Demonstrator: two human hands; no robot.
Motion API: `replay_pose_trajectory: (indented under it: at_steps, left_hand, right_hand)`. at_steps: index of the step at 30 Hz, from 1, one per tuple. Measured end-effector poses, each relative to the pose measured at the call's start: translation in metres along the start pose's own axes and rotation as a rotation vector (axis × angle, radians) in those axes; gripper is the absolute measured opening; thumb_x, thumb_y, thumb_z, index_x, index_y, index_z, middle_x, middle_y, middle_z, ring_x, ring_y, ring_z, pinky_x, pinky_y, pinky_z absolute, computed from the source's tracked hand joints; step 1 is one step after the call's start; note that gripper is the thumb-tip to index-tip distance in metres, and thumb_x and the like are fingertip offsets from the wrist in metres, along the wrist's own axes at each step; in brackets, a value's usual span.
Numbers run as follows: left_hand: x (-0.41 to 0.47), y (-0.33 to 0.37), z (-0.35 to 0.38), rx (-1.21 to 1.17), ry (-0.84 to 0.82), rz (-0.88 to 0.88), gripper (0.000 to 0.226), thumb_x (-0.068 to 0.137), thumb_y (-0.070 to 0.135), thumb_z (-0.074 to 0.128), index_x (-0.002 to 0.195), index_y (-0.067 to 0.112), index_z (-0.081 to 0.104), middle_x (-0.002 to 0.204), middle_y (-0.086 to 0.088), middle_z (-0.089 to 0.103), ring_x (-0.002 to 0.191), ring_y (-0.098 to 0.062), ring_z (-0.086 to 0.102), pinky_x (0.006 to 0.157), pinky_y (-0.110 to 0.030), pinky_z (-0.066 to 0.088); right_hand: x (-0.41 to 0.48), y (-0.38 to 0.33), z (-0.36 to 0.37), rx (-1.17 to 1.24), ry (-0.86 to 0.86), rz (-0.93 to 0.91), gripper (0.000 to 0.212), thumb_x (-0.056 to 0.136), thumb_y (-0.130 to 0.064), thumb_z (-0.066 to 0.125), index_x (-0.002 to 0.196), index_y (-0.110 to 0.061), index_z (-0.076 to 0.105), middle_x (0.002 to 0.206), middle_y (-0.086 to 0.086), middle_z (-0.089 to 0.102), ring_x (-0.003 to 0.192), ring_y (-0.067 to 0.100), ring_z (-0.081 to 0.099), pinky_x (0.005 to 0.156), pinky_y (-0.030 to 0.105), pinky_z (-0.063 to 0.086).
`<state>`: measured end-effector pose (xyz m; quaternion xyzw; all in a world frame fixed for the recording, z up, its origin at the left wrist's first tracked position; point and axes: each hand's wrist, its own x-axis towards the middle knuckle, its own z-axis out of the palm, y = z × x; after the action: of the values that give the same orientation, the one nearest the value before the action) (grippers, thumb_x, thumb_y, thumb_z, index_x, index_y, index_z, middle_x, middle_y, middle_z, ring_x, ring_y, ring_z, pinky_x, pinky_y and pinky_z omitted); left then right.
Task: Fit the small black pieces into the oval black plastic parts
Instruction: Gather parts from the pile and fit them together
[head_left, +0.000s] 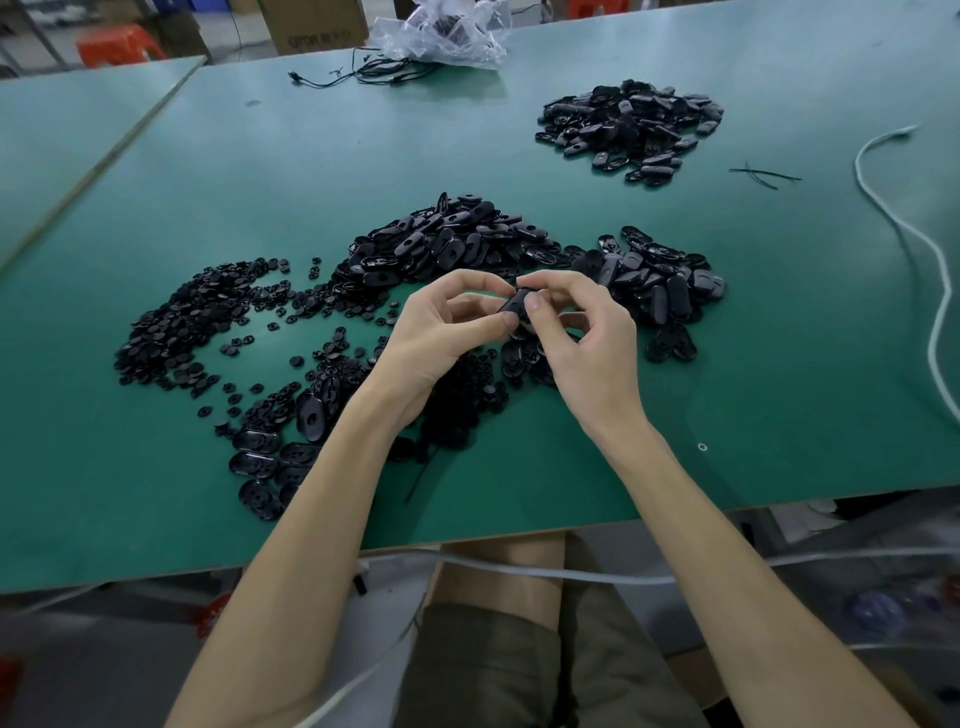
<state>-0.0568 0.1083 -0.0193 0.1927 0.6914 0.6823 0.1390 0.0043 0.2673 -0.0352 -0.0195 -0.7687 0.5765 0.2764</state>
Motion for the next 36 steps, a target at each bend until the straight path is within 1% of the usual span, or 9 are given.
replay_pose_trajectory:
  at_steps: [4,15,22,26,29,34,36]
  left_hand:
    - [-0.0002,-0.0005,-0.0008,0.001,-0.005,0.006,0.023,0.087,0.005,0.080,0.106,0.016,0.073,0.091,0.003,0.070,0.088,-0.009,0.067,0.084,-0.017,0.051]
    - [0.0009,-0.0006,-0.0028,-0.008,-0.014,-0.018,0.023,0.085,0.008,0.082,0.104,0.019,0.075,0.092,0.002,0.070,0.090,-0.012,0.067,0.087,-0.021,0.051]
    - [0.0007,0.0001,-0.0027,-0.020,-0.021,-0.027,0.025,0.082,0.010,0.081,0.106,0.017,0.075,0.095,-0.002,0.069,0.091,-0.014,0.066,0.089,-0.022,0.051]
    - [0.0004,-0.0004,-0.0030,-0.030,-0.021,-0.033,0.024,0.082,0.010,0.081,0.104,0.019,0.075,0.092,0.002,0.070,0.088,-0.012,0.066,0.087,-0.021,0.050]
    - [0.0004,-0.0006,-0.0035,-0.036,-0.020,-0.037,0.023,0.082,0.011,0.081,0.103,0.020,0.075,0.092,0.002,0.070,0.088,-0.012,0.066,0.090,-0.023,0.049]
    - [0.0006,-0.0011,-0.0027,-0.030,-0.019,-0.034,0.023,0.081,0.008,0.081,0.101,0.018,0.074,0.094,-0.001,0.068,0.090,-0.014,0.066,0.089,-0.025,0.052]
    - [0.0006,-0.0013,-0.0020,-0.020,-0.021,-0.031,0.022,0.084,0.004,0.080,0.101,0.016,0.073,0.092,0.000,0.068,0.089,-0.013,0.066,0.088,-0.023,0.052]
  right_hand:
    - [0.0000,0.0005,-0.0003,-0.004,0.000,-0.003,0.017,0.099,-0.018,0.066,0.108,-0.026,0.076,0.100,-0.008,0.074,0.101,0.021,0.068,0.089,0.046,0.055]
    - [-0.0002,-0.0007,0.0004,-0.010,-0.002,-0.011,0.018,0.098,-0.015,0.066,0.107,-0.029,0.076,0.102,-0.008,0.073,0.101,0.019,0.066,0.089,0.044,0.055]
    - [0.0000,-0.0011,-0.0003,-0.014,0.000,-0.005,0.018,0.098,-0.016,0.066,0.107,-0.028,0.076,0.100,-0.009,0.073,0.101,0.017,0.065,0.087,0.036,0.055]
    - [-0.0009,-0.0018,0.0009,-0.006,0.002,-0.002,0.018,0.098,-0.014,0.067,0.107,-0.025,0.077,0.100,-0.008,0.073,0.101,0.019,0.066,0.088,0.039,0.055]
    - [-0.0011,-0.0024,0.0007,-0.002,0.001,0.001,0.017,0.099,-0.013,0.067,0.107,-0.024,0.077,0.099,-0.007,0.074,0.101,0.020,0.066,0.088,0.040,0.055]
    - [-0.0018,-0.0034,0.0002,-0.006,-0.010,-0.004,0.018,0.098,-0.014,0.068,0.106,-0.025,0.078,0.100,-0.007,0.074,0.101,0.016,0.064,0.088,0.034,0.054]
    - [-0.0019,-0.0041,0.0001,-0.004,-0.018,-0.010,0.018,0.097,-0.014,0.068,0.105,-0.028,0.078,0.100,-0.007,0.074,0.102,0.016,0.064,0.087,0.032,0.054]
